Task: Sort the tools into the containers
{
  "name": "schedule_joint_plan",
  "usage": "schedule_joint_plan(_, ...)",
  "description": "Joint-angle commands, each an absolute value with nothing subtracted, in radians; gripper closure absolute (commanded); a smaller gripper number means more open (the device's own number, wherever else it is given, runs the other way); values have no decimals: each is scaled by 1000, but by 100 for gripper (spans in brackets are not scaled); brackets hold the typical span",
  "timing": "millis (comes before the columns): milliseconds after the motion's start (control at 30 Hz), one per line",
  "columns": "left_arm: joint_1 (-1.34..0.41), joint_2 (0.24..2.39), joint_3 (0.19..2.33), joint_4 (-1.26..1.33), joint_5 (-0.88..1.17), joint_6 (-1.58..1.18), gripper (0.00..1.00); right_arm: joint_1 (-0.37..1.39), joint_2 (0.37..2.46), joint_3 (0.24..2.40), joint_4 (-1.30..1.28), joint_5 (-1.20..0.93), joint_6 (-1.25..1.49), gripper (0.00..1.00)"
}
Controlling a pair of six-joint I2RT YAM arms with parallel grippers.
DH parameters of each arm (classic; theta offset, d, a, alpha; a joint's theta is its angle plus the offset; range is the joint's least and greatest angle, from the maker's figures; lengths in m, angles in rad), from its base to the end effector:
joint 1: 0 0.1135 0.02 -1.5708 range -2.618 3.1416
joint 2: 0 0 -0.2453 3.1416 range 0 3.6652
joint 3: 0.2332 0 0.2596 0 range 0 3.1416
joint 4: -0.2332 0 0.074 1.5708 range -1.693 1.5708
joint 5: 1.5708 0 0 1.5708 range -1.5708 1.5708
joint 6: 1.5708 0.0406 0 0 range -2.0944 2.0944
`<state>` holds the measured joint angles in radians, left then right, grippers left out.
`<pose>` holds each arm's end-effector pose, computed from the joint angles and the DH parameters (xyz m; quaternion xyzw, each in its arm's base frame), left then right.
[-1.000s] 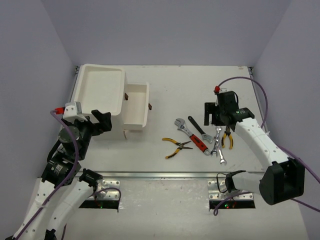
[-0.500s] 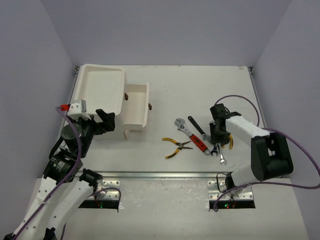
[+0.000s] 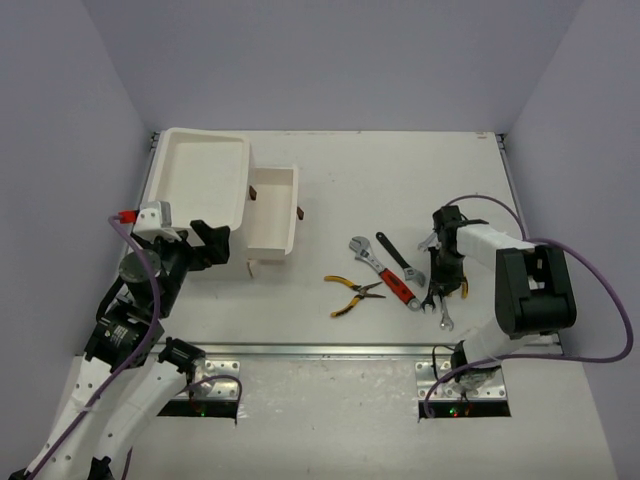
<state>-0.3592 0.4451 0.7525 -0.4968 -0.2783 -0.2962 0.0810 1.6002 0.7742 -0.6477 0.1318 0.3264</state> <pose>0.1277 -0.0360 0.3314 -0.0643 0.7658 -0.1018 0.6318 0.2532 0.0152 0.0999 0.1252 0.9888 -0.0546 0.0607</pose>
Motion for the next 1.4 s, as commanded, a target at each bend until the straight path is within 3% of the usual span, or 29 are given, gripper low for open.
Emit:
schedule_joint_plan(0,-353,434,764,-448,-270,-287,0,59,1681,759,-589,117,319,75)
schedule_joint_plan(133,-353,428,764,-448,-270,-287,0,54,1708,766,-585,117,311,79)
schedule_joint_plan(400,-356,420,764,-449,-275,-287,0,55,1697,764,-583,148,325,100)
schedule_joint_plan(1033,-353,439,764,-445,-273,-287,0,56,1216,665,-463,203,375,100)
schedule_joint_plan(1367,-351,445,765,-443,-273,-284,0,91,1028,822,-482,54,398,100)
